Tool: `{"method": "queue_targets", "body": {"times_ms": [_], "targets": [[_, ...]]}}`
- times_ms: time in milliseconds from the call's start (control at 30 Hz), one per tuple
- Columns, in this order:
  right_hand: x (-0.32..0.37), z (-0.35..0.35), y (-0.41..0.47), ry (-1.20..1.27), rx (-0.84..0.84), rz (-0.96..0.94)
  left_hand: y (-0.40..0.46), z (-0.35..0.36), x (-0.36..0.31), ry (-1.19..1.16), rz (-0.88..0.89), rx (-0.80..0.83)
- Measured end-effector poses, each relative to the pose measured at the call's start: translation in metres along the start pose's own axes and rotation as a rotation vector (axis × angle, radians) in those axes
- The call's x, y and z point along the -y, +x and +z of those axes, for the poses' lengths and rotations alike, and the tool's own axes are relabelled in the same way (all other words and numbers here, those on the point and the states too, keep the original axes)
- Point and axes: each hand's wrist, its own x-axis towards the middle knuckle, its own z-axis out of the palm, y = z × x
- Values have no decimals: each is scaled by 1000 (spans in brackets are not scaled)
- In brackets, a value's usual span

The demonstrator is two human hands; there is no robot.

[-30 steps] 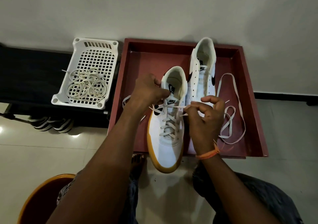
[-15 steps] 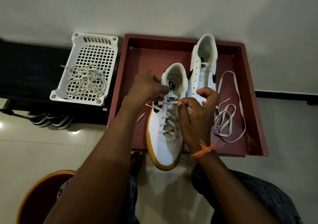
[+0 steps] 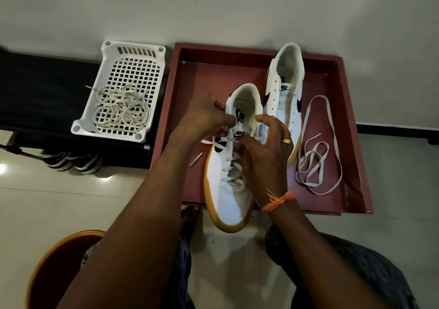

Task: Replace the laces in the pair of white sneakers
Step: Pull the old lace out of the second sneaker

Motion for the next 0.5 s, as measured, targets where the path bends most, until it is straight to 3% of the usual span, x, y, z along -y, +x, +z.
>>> {"method": "queue_targets", "body": {"times_ms": [200, 267, 400, 500], "targets": [[-8, -26, 6, 268, -212, 190, 2, -2, -1, 12, -21, 11], [-9, -29, 7, 265, -237, 164, 3, -2, -1, 11, -22, 17], [-5, -19, 6, 23, -80, -23, 4, 0, 0, 25, -13, 13], [-6, -2, 3, -68, -8, -46, 3, 1, 0, 46, 20, 19]]}}
